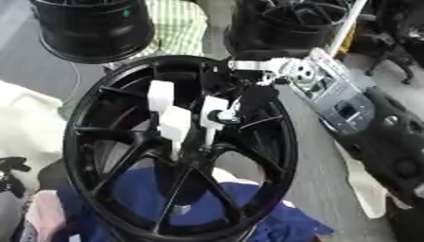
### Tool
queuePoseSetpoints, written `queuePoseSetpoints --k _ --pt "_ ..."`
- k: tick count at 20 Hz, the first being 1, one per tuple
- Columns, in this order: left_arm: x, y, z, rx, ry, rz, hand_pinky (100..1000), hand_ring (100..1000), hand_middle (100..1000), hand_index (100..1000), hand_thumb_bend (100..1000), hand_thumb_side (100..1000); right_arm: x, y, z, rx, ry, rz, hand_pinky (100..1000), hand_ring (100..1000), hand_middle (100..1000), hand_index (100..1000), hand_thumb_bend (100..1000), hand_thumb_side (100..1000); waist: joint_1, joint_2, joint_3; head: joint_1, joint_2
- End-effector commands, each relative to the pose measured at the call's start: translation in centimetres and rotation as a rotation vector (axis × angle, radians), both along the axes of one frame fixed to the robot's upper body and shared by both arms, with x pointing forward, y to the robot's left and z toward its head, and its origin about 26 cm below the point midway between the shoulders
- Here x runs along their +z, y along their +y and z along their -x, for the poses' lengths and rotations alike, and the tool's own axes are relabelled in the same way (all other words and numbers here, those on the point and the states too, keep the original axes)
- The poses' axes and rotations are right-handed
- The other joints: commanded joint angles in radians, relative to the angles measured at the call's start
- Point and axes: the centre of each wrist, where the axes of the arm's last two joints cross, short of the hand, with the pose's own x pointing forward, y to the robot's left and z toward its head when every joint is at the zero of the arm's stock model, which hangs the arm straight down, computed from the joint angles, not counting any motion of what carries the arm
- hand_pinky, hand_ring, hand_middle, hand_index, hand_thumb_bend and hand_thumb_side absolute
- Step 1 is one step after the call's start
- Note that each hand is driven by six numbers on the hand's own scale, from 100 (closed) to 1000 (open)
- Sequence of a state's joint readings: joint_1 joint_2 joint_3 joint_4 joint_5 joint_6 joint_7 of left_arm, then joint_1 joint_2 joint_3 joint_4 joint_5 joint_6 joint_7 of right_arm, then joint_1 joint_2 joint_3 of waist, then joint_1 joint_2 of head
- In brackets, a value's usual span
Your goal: Pull the pin out of the wheel hub.
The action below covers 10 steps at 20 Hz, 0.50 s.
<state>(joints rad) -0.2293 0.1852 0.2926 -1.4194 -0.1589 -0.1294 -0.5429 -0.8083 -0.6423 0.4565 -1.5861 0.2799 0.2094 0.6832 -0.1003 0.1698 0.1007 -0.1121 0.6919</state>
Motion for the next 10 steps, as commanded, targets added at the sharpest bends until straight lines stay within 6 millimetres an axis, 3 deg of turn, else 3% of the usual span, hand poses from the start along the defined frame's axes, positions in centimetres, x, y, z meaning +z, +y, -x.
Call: queuePoseSetpoints --k 1,10 --pt "1.26 -0.13 -0.4 -0.014 -0.037 -0.009 460 463 638 784 100 707 0.68 -0.35 -0.11 -0.014 -0.029 0.008 680 780 811 889 326 357 0.007 -0.009 0.001 -0.003 0.001" --pt "1.29 -0.18 -0.42 -0.016 -0.038 -0.009 461 463 639 785 100 707 -0.14 -0.5 -0.55 -0.03 -0.01 0.015 667 764 793 871 324 336 0.007 -0.009 0.001 -0.005 0.002"
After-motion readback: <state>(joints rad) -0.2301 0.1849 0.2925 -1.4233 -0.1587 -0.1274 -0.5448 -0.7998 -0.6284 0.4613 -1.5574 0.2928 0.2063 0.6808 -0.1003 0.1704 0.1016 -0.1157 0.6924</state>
